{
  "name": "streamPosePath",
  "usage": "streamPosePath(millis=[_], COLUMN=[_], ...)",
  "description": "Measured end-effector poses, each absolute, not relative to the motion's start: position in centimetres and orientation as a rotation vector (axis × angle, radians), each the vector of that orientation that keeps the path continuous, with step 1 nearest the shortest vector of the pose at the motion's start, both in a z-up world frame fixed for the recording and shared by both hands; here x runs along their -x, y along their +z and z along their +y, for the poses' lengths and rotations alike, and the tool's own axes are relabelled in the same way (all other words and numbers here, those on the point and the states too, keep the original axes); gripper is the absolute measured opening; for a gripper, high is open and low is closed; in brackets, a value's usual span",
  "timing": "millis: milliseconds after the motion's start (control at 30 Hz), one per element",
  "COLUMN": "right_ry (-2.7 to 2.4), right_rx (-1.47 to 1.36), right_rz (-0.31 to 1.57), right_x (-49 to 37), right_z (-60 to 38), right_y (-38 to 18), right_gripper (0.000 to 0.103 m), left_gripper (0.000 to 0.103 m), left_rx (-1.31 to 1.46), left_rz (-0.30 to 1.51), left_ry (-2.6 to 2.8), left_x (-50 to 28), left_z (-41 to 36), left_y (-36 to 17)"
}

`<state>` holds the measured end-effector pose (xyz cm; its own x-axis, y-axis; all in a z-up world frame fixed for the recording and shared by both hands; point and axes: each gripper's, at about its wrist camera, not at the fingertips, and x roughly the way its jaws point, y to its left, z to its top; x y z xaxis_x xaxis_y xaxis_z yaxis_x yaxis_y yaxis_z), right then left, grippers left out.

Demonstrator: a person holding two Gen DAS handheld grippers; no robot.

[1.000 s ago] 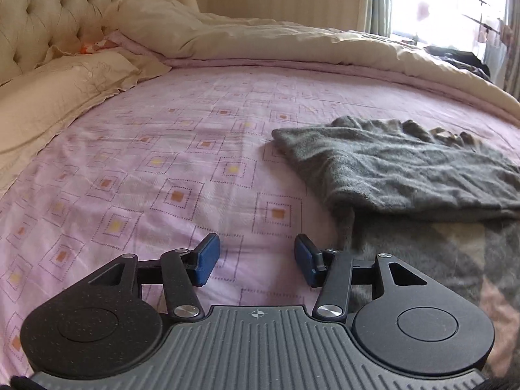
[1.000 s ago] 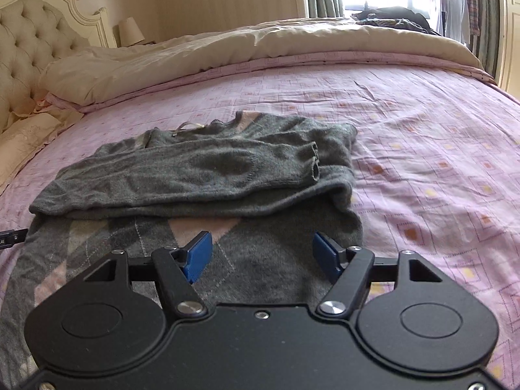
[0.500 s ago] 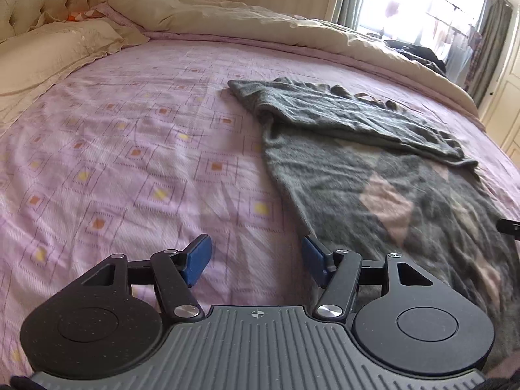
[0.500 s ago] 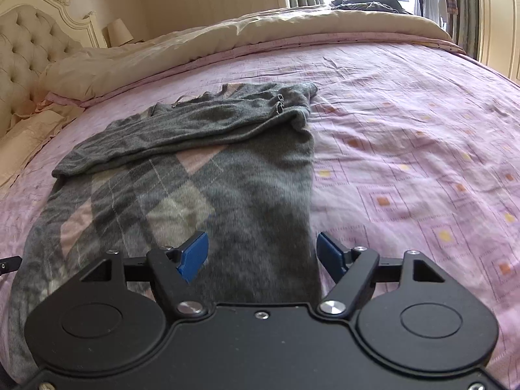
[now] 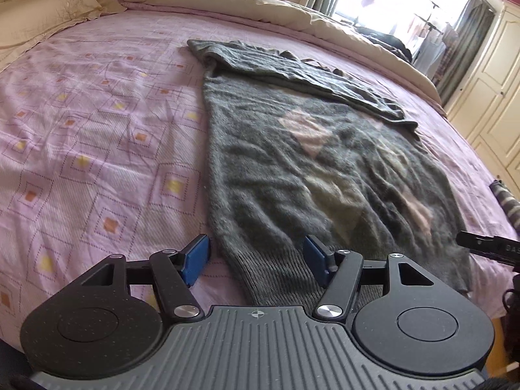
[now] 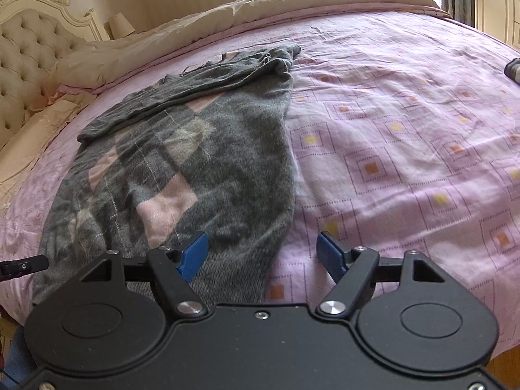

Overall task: Fold small clothes
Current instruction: 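Move both open tools to the sweater hem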

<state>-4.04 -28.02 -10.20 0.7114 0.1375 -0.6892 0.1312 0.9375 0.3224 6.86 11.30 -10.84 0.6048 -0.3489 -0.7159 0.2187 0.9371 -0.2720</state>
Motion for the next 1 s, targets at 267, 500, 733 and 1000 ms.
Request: streamPosePath(millis=[267, 500, 733, 1000], right_ry=[0.06, 0.101, 0.123, 0.132], right_rx=[-0.455, -0.468, -0.443, -0.488], right_rz=[0.744, 0.675, 0.648, 0.65], right_x=[5.7, 6.2, 6.5, 7.3], right_z=[-28.0, -27.3, -27.0, -27.5], right_y=[-10.5, -11.3, -11.6, -11.8], right_gripper=[0.079, 0.091, 0.092, 0.071], left_gripper=[0.069, 0.087, 0.095, 0.062], left_rx=[0.156, 0.125, 0.075, 0.143], left_rz=[0.843, 0.806, 0.795, 0.778], left_ry=[-0.341, -0.359, -0.36, -0.341], left_x=[-5.2, -4.8, -4.9, -4.3], left_z=[10.0, 8.9, 7.7, 9.2], left_y=[-11.1, -11.7, -12.0, -11.8])
